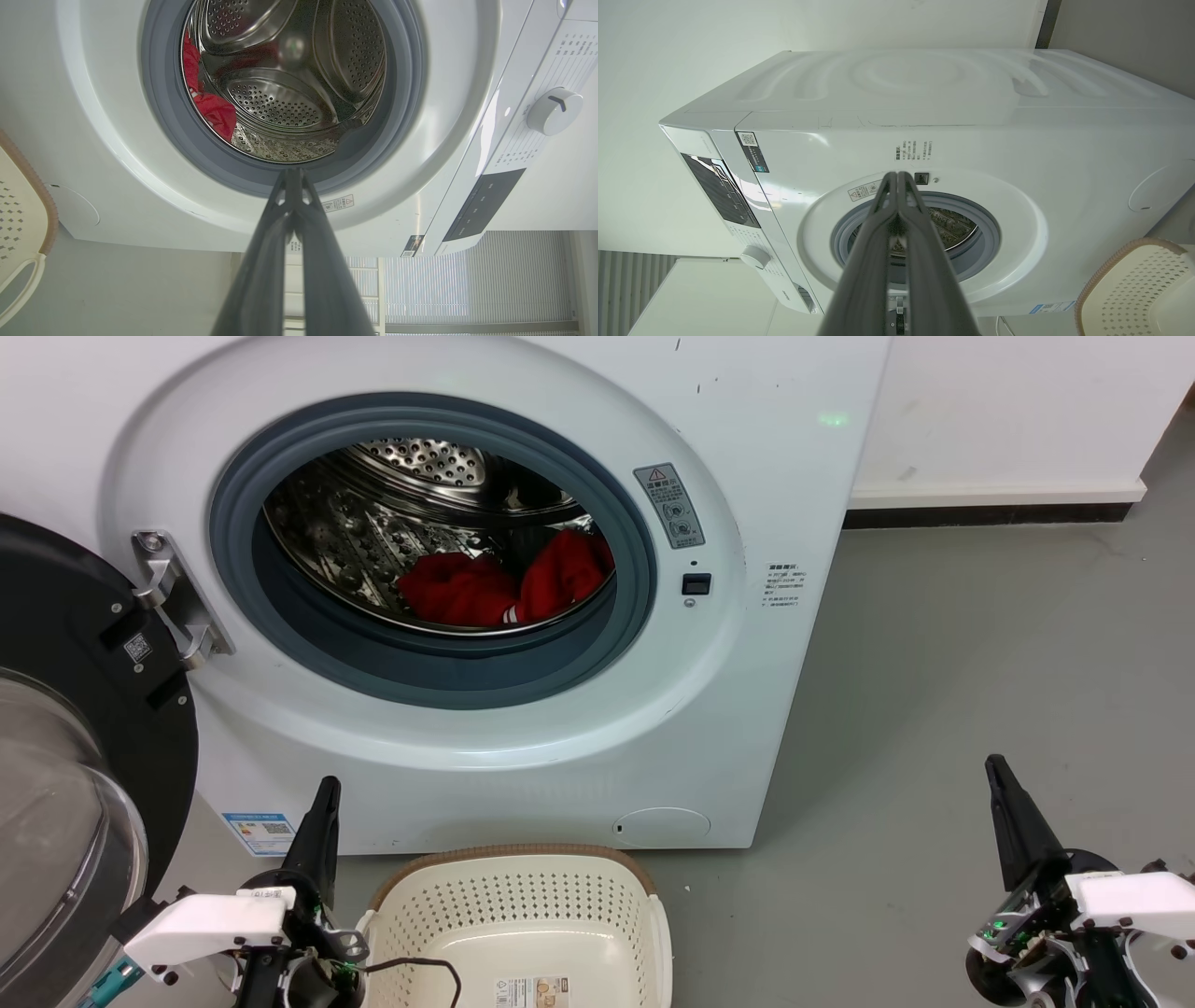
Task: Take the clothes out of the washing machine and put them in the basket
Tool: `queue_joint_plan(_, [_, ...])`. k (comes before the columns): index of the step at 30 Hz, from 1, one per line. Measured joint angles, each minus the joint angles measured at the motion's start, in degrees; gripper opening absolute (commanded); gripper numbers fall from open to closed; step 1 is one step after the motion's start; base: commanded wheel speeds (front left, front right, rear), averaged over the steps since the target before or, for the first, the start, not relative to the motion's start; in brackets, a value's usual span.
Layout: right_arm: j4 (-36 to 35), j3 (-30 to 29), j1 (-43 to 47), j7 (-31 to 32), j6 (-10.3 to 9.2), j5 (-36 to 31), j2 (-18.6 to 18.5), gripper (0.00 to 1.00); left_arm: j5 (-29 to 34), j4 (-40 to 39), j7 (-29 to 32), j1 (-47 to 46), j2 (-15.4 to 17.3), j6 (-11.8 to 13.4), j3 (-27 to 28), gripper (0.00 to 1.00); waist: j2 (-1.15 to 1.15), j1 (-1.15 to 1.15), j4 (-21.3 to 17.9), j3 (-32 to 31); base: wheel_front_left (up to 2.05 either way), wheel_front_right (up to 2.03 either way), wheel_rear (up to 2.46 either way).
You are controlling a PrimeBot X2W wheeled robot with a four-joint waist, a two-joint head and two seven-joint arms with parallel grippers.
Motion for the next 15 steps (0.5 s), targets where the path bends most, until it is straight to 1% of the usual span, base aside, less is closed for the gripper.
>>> queue_joint_plan(15, [0.00, 0.00, 0.00, 0.00, 0.01, 0.00, 0.00, 0.00, 0.00, 0.00, 0.00, -0.01, 0.00, -0.01, 0.00, 0.00, 0.00, 0.00, 0.00, 0.00, 0.00, 0.00, 0.00])
